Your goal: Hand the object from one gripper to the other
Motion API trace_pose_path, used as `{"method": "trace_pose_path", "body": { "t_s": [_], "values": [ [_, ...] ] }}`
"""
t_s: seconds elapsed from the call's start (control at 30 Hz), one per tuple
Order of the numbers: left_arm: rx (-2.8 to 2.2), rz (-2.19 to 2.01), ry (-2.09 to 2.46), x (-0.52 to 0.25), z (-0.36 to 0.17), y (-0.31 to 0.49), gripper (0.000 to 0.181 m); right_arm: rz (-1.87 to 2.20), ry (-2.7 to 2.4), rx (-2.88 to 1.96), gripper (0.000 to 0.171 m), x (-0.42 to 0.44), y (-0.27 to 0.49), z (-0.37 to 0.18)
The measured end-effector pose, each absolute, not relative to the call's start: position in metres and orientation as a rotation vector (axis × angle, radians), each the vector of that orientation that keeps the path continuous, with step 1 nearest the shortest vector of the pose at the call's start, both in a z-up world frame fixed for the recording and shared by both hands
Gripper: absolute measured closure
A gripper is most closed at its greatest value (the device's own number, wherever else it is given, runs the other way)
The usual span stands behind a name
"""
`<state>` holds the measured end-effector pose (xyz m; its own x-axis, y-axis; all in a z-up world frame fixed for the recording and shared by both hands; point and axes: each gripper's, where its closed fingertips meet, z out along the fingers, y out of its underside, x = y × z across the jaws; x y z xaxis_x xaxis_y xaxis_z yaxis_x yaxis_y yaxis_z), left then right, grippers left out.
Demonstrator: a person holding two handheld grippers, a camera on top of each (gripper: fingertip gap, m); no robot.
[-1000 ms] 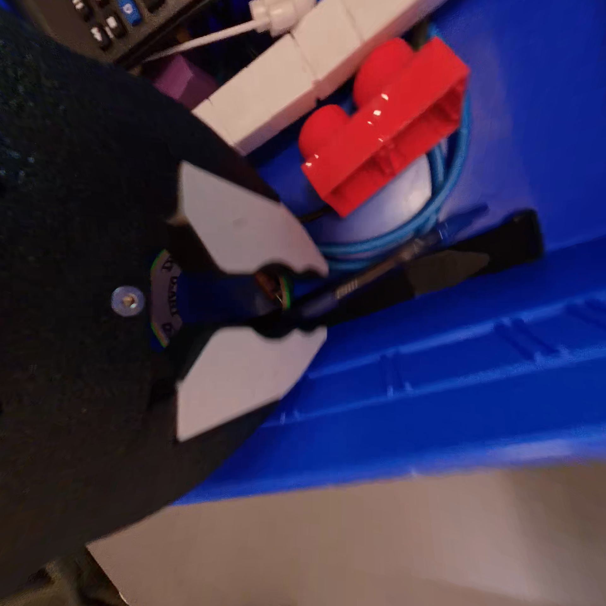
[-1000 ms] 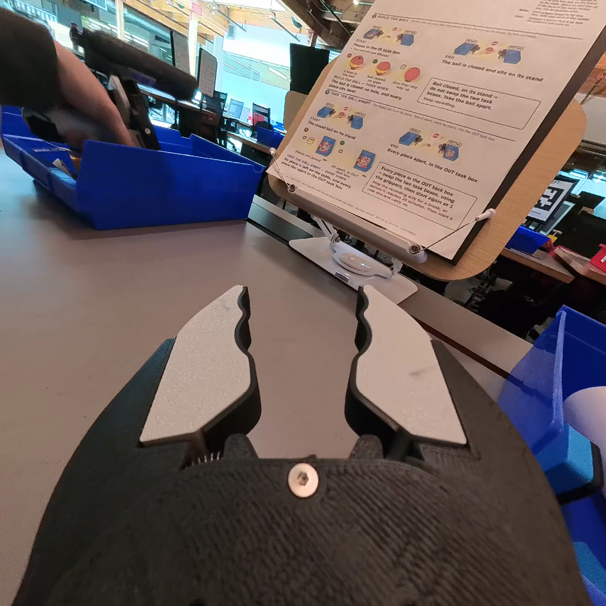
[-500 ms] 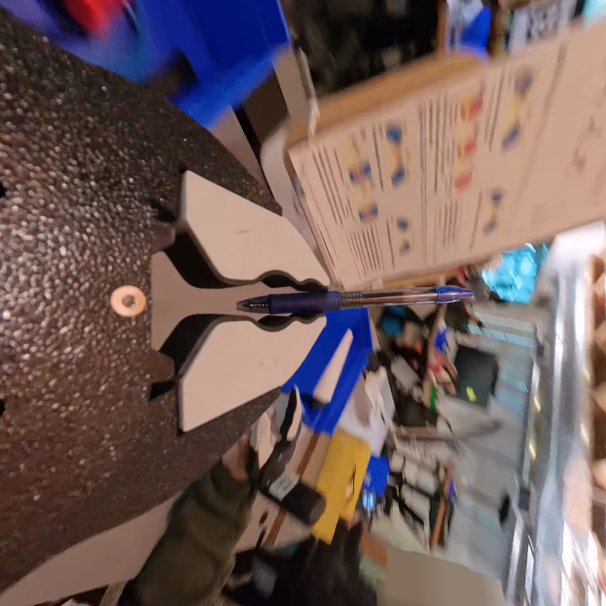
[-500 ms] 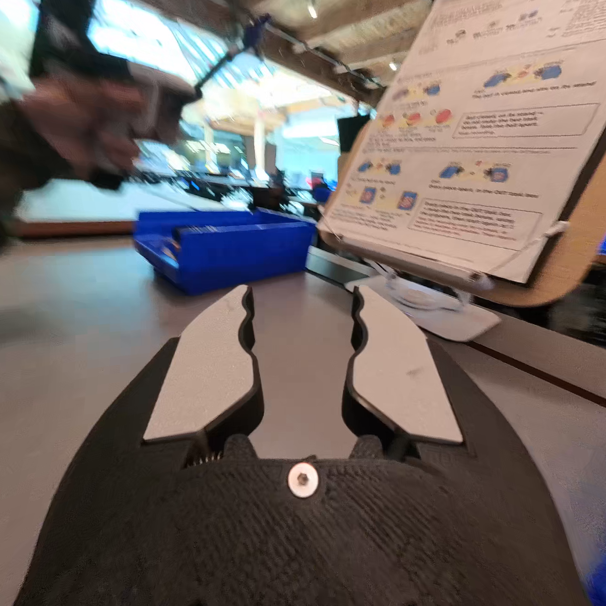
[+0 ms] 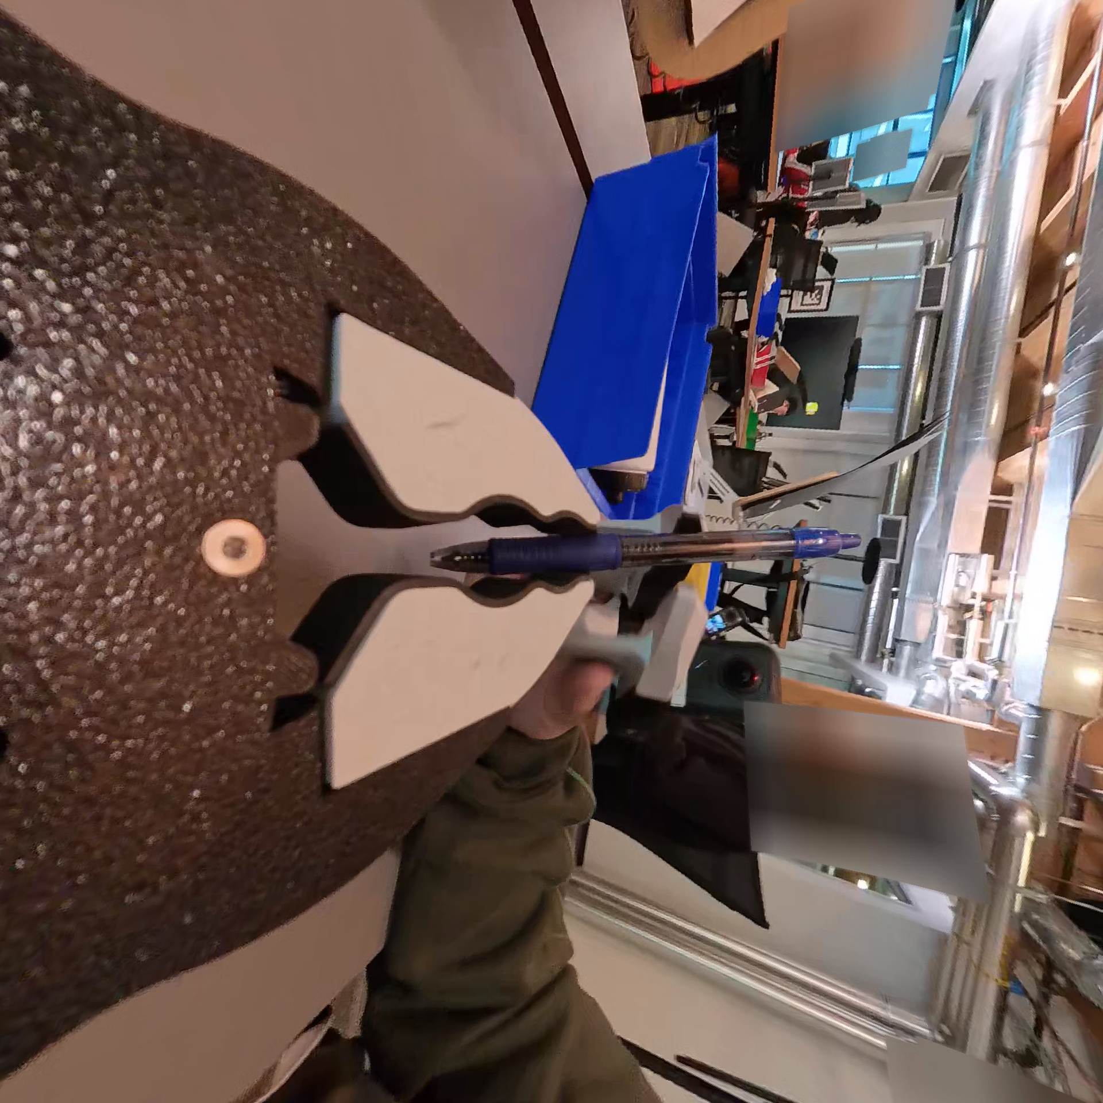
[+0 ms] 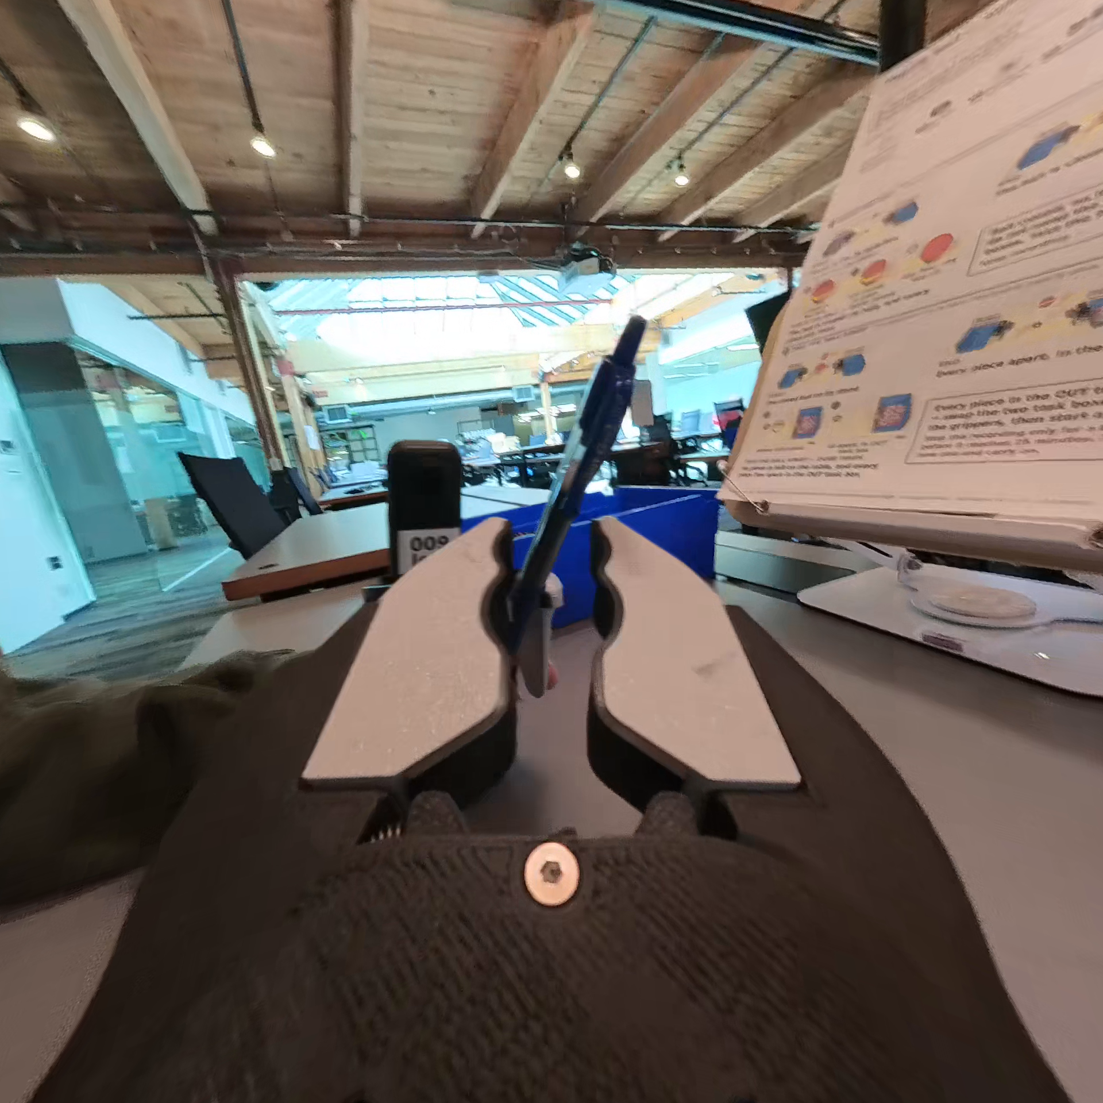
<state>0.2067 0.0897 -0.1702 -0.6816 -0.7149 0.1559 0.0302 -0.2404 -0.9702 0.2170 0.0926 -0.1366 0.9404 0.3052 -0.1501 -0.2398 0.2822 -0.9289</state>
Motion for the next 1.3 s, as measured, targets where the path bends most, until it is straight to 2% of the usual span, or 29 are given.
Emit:
{"method": "trace_pose_path", "body": {
  "t_s": [0.03, 0.2, 0.23, 0.3, 0.37, 0.53, 0.63, 0.83, 0.9, 1.13, 1.17, 1.23, 1.3],
  "values": [
    [-0.826, -1.944, 1.544, 0.207, -0.173, 0.088, 0.170, 0.352, -0.056, -1.245, 0.158, 0.218, 0.094, -0.139],
    [-0.822, -1.869, 1.521, 0.206, -0.174, 0.090, 0.170, 0.406, -0.101, -1.266, 0.161, 0.211, 0.094, -0.138],
    [-0.851, -1.799, 1.500, 0.208, -0.176, 0.095, 0.167, 0.372, -0.109, -1.288, 0.161, 0.213, 0.094, -0.140],
    [-0.865, -1.629, 1.458, 0.210, -0.176, 0.108, 0.142, 0.220, -0.094, -1.374, 0.161, 0.227, 0.096, -0.146],
    [-0.847, -1.499, 1.458, 0.208, -0.172, 0.114, 0.139, 0.044, -0.106, -1.449, 0.161, 0.240, 0.095, -0.150],
    [-0.807, -1.292, 1.426, 0.207, -0.152, 0.108, 0.142, -0.427, -0.283, -1.558, 0.161, 0.243, 0.099, -0.159],
    [-0.755, -1.252, 1.398, 0.203, -0.140, 0.099, 0.144, -0.551, -0.406, -1.579, 0.161, 0.227, 0.107, -0.168],
    [-0.738, -1.152, 1.395, 0.202, -0.142, 0.101, 0.156, -0.572, -0.496, -1.581, 0.162, 0.209, 0.113, -0.174],
    [-0.729, -1.178, 1.423, 0.201, -0.144, 0.097, 0.165, -0.599, -0.500, -1.580, 0.161, 0.209, 0.114, -0.175],
    [-0.774, -1.323, 1.399, 0.198, -0.139, 0.099, 0.167, -0.592, -0.492, -1.518, 0.162, 0.207, 0.112, -0.172],
    [-0.795, -1.383, 1.354, 0.196, -0.135, 0.103, 0.167, -0.561, -0.482, -1.498, 0.159, 0.205, 0.111, -0.170],
    [-0.846, -1.566, 1.244, 0.190, -0.122, 0.114, 0.167, -0.461, -0.445, -1.481, 0.134, 0.203, 0.111, -0.170],
    [-0.916, -1.781, 1.092, 0.183, -0.111, 0.129, 0.166, -0.375, -0.380, -1.489, 0.119, 0.207, 0.112, -0.170]
  ]
}}
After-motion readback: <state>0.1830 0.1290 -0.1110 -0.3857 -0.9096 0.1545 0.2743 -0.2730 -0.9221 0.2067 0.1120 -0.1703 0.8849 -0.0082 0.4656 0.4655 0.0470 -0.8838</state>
